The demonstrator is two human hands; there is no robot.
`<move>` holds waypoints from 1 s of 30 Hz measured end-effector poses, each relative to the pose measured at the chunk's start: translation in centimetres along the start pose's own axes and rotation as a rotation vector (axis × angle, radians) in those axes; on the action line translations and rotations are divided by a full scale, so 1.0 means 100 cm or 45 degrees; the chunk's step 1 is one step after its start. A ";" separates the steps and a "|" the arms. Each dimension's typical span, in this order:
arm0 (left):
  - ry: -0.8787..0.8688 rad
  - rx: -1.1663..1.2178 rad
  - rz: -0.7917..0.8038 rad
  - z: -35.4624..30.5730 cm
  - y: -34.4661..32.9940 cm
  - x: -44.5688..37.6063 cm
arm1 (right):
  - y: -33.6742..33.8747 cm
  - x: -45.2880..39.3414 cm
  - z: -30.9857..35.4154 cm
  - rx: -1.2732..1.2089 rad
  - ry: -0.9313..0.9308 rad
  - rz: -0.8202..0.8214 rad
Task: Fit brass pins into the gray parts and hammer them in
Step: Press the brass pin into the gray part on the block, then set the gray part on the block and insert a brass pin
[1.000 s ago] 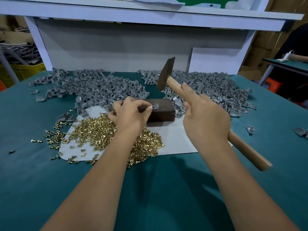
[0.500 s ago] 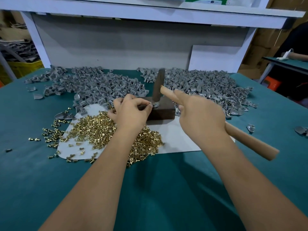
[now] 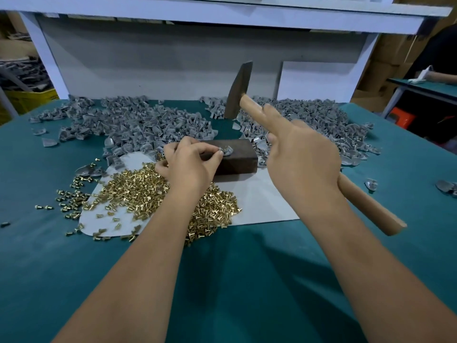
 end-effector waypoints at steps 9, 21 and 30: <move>0.001 0.030 0.075 0.001 0.003 0.002 | -0.007 -0.013 -0.012 -0.032 -0.040 0.145; 0.036 0.092 0.144 0.001 0.003 -0.001 | -0.050 -0.010 -0.058 0.006 -0.531 0.475; -0.109 -0.104 0.068 0.000 0.003 0.000 | -0.043 -0.037 0.003 -0.562 0.077 0.244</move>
Point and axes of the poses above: each hand's wrist, its own x-axis away from the middle knuckle, its own y-axis out of the back of the hand, z = x × y, the point moved 1 cm from there along -x, towards the middle knuckle, and after that the axes turned 9 degrees about z, right-handed, at the moved point
